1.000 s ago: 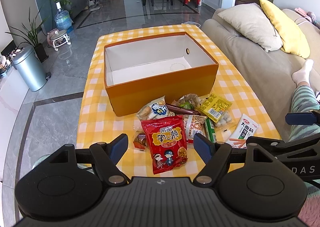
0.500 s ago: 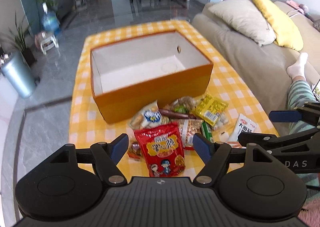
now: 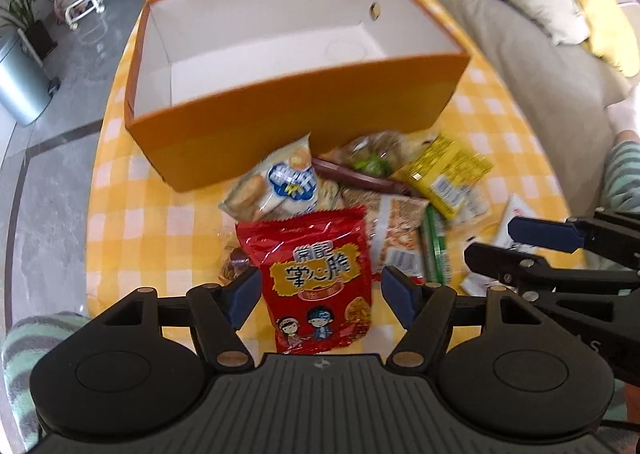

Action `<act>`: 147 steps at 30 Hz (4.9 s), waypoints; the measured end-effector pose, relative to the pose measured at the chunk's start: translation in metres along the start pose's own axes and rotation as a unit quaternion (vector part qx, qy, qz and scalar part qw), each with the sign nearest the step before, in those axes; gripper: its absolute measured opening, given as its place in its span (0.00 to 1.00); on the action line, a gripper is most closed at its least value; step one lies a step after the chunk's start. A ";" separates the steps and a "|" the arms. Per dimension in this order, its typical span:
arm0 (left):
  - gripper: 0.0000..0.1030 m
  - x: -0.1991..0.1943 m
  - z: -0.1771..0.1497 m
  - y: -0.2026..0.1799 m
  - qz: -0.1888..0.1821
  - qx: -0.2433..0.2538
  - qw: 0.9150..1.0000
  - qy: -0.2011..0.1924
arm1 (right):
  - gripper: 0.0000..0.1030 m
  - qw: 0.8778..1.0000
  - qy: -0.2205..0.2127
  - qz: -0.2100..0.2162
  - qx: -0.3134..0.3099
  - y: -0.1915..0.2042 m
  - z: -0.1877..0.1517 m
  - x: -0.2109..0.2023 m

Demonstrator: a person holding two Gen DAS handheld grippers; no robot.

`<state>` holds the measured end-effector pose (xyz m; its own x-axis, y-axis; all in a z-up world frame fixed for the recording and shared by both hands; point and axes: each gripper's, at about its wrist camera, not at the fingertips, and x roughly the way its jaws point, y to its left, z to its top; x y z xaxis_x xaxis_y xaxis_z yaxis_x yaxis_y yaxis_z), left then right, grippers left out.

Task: Organize snacks
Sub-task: 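Grasp the red chip bag with the left tool while the right tool grasps the peanut snack bag, then lift both bags and carry them over the orange box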

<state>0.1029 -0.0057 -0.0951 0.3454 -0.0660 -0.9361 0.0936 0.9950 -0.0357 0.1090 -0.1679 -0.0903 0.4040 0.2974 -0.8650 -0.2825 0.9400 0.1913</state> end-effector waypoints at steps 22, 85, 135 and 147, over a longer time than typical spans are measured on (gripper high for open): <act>0.77 0.030 0.001 0.029 0.002 -0.043 0.997 0.062 | 0.25 0.996 0.056 0.067 -0.035 0.016 -0.001 0.094; 0.11 -0.014 -0.001 0.017 -0.033 -0.031 0.998 -0.032 | 0.06 0.996 0.006 0.059 -0.071 0.007 -0.018 0.048; 0.24 0.003 0.011 0.019 -0.046 -0.033 0.997 -0.046 | 0.15 0.995 0.003 0.051 -0.082 0.013 -0.020 0.051; 0.24 -0.070 0.048 0.042 -0.047 -0.013 0.990 -0.129 | 0.15 0.989 -0.092 0.048 -0.109 0.020 0.011 -0.016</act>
<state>0.1275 0.0374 -0.0142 0.5640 -0.1714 -0.8078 0.1135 0.9850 -0.1298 0.1068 -0.1521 -0.0673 0.5118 0.4284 -0.7447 -0.5009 0.8530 0.1465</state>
